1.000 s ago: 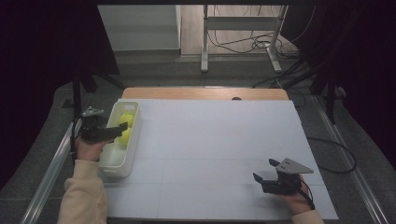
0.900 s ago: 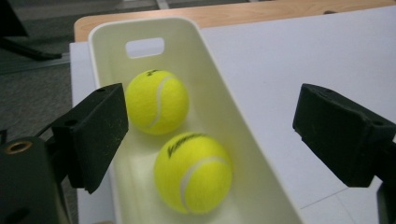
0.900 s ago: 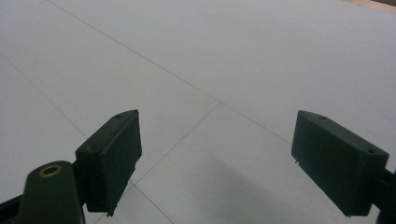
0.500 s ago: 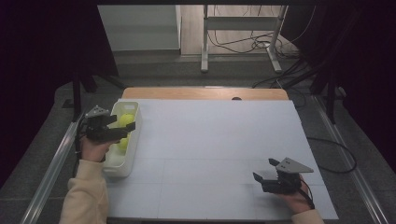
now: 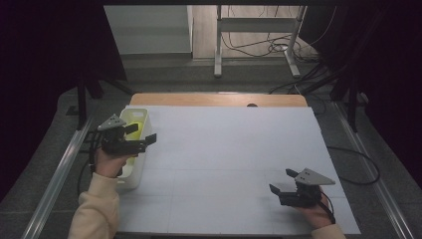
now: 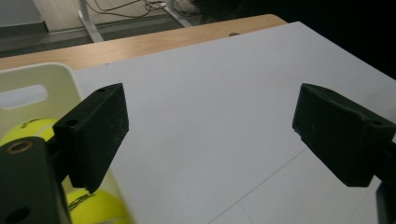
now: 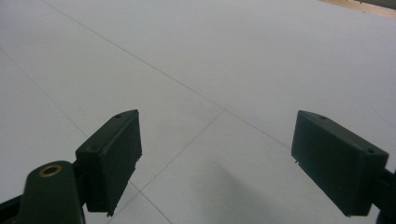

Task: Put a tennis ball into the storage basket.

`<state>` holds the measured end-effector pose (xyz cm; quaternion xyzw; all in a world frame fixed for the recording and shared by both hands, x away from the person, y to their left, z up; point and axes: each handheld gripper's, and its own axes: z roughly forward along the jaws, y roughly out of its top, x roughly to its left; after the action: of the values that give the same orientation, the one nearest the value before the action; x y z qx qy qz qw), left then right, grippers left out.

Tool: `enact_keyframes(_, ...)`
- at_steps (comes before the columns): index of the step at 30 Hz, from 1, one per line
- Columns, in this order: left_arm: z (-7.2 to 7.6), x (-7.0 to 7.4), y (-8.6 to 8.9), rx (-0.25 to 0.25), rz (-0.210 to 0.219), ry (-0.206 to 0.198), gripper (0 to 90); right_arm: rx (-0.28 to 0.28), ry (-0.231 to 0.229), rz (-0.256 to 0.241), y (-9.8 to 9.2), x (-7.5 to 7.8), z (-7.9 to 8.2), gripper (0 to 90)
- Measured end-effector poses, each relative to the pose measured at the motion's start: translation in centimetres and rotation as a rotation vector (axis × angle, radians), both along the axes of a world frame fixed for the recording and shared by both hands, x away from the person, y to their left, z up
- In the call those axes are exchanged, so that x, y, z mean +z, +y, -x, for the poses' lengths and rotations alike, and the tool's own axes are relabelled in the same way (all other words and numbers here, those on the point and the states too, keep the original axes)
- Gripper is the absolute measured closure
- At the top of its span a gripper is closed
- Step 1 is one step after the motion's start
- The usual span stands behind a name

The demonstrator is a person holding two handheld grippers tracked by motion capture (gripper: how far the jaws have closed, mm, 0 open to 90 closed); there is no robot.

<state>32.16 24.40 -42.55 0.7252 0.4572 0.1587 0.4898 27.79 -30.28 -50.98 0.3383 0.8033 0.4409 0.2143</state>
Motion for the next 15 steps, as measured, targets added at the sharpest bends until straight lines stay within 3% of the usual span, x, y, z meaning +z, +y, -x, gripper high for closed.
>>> enact_keyframes(15, -0.6, -0.2, -3.7, -0.114, -0.022, 0.004, 11.4, -0.014, 0.007, -0.016, -0.2, 0.1, 0.3, 16.9)
